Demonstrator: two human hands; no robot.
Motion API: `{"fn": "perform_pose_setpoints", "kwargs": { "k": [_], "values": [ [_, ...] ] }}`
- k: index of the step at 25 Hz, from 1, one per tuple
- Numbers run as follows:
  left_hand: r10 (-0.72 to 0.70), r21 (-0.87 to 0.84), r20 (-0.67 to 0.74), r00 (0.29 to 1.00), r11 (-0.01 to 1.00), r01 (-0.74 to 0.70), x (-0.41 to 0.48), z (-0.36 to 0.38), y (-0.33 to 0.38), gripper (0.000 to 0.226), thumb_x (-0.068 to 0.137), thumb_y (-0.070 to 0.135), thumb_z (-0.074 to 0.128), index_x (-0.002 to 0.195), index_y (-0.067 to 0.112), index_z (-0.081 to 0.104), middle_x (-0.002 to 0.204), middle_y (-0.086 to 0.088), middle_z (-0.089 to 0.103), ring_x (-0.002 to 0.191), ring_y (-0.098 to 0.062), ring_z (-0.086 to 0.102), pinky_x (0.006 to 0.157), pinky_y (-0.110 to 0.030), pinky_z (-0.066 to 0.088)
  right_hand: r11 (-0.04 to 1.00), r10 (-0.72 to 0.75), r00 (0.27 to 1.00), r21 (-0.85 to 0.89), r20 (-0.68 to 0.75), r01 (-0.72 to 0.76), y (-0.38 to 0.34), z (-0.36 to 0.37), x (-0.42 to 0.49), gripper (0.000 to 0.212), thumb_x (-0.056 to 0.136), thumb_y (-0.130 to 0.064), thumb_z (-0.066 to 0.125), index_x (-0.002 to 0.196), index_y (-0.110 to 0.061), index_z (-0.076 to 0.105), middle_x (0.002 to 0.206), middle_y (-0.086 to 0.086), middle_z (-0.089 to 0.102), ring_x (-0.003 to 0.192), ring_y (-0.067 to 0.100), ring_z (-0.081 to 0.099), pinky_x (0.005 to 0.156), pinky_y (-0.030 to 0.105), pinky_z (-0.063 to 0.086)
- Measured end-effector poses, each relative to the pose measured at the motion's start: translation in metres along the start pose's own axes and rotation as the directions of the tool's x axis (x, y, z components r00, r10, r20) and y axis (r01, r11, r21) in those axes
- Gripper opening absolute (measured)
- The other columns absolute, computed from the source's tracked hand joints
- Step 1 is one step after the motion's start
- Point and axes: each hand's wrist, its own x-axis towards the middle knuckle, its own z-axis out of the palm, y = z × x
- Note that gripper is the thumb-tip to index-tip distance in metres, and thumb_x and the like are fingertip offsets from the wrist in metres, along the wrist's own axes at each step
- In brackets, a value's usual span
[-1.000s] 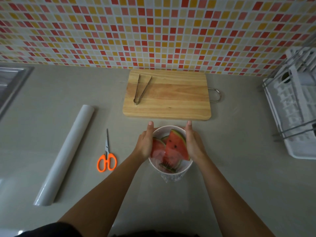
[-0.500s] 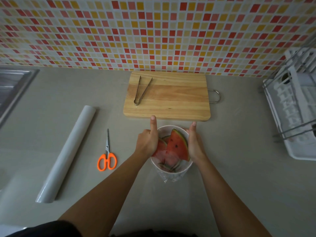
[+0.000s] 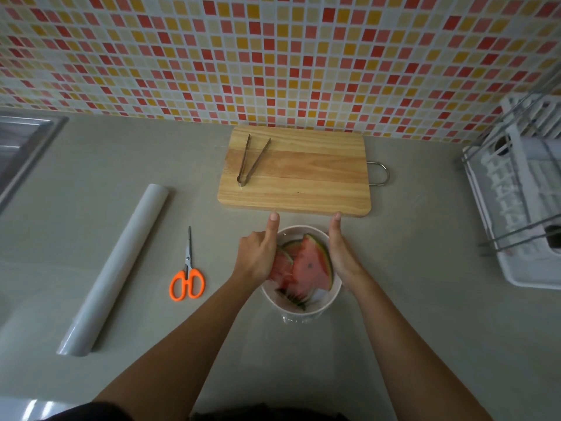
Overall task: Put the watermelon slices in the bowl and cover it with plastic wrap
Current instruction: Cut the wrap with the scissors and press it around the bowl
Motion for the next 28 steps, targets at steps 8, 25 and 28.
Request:
{"fn": "perform_pose_setpoints", "kwargs": {
  "k": [8, 25, 28],
  "values": [
    [-0.081, 0.001, -0.008, 0.997, 0.997, 0.081, 0.007, -0.004, -0.008, 0.086, 0.086, 0.071, 0.008, 0.059, 0.008, 0.060, 0.066, -0.008, 0.058, 0.074, -0.025, 0.058, 0.079, -0.039, 0.042, 0.954, -0.104, 0.966, -0.299, -0.235, 0.030, -0.008, 0.010, -0.004, 0.091, 0.057, -0.089, -0.007, 0.042, -0.017, 0.047, 0.055, 0.006, 0.055, 0.066, 0.028, 0.059, 0.066, 0.035, 0.044],
    [0.125, -0.162, -0.003, 0.992, 0.979, -0.124, -0.007, -0.017, -0.023, 0.060, 0.097, 0.051, 0.011, 0.134, 0.028, 0.052, 0.133, 0.006, 0.054, 0.128, -0.011, 0.043, 0.103, -0.025, 0.029, 0.951, -0.235, 0.941, 0.140, -0.245, 0.274, 0.013, 0.013, -0.015, 0.105, 0.065, -0.090, 0.007, 0.133, -0.022, 0.048, 0.134, -0.008, 0.050, 0.123, 0.004, 0.045, 0.101, 0.016, 0.031],
    [0.320, 0.266, 0.207, 0.924, 0.891, -0.368, -0.011, -0.010, -0.019, 0.064, 0.092, 0.055, 0.000, 0.148, 0.034, 0.022, 0.156, 0.014, 0.021, 0.145, -0.008, 0.006, 0.116, -0.039, 0.001, 0.969, -0.241, 0.948, 0.010, -0.206, 0.248, 0.016, 0.018, -0.017, 0.092, 0.066, -0.089, 0.003, 0.117, -0.038, 0.059, 0.114, -0.011, 0.062, 0.107, 0.007, 0.058, 0.084, 0.013, 0.043]
  ]
}}
